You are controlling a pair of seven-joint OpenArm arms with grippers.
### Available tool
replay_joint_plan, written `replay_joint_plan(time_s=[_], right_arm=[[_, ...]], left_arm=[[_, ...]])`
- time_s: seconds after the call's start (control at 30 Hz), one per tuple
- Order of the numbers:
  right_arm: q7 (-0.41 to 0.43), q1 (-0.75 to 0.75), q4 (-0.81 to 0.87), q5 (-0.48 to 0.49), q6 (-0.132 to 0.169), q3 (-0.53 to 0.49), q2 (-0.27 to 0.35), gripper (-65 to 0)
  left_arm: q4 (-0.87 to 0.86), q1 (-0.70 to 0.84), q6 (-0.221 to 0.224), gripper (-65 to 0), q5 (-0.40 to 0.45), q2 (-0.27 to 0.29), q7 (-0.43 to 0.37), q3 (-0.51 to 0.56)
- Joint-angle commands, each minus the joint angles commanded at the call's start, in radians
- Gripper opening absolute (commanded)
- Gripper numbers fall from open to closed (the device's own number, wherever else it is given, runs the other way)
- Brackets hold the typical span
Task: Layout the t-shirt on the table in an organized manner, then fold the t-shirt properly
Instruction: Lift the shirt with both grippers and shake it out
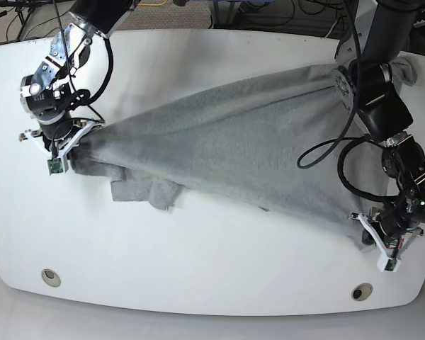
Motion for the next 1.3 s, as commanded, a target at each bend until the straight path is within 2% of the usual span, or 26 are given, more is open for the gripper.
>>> replay_joint_plan(time_s=[0.2, 0.37, 0.47, 0.6, 0.67, 0.83, 0.97, 1.2, 1.3], right_arm=[[-0.058, 0.16, -0.006, 0.0, 0.0, -0.058, 0.068, -64.4], [-0.078, 0.316, -0.057, 0.0, 0.0, -0.127, 0.143, -64.4], [-0.078, 0.436, -0.1, 0.0, 0.0, -0.164, 0.18, -64.4], [-0.078, 0.575, -0.155, 0.0, 0.0, -0.222, 0.226, -64.4], [-0.078, 0.684, -0.203, 0.0, 0.0, -0.279, 0.27, -64.4], [-0.091, 0.885, -0.259, 0.002, 0.0, -0.367, 0.319, -64.4], [-0.118, 1.0, -0.269, 0.002, 0.0, -0.42, 0.345, -64.4], [-0.183, 1.054, -0.235, 0.008, 0.0, -0.439, 0.359, -64.4], [-0.206, 0.977, -0.16, 0.002, 0.0, -0.416, 0.359, -64.4]], left_arm=[[0.187, -0.068, 0.0, -65.0, 0.002, 0.0, 0.04, -0.002], [0.269, -0.184, 0.002, -65.0, 0.003, 0.0, 0.091, -0.002], [0.273, -0.293, 0.007, -65.0, 0.006, 0.0, 0.098, -0.002], [0.27, -0.419, 0.053, -65.0, 0.006, -0.002, 0.1, -0.002], [0.253, -0.506, 0.081, -65.0, 0.003, -0.002, 0.1, 0.002], [0.192, -0.674, 0.091, -65.0, 0.003, -0.002, 0.1, 0.002], [0.15, -0.684, 0.091, -65.0, 0.003, -0.011, 0.103, 0.002], [0.14, -0.684, 0.088, -65.0, 0.002, -0.009, 0.109, 0.002], [0.15, -0.684, 0.087, -65.0, 0.0, -0.015, 0.161, 0.0]])
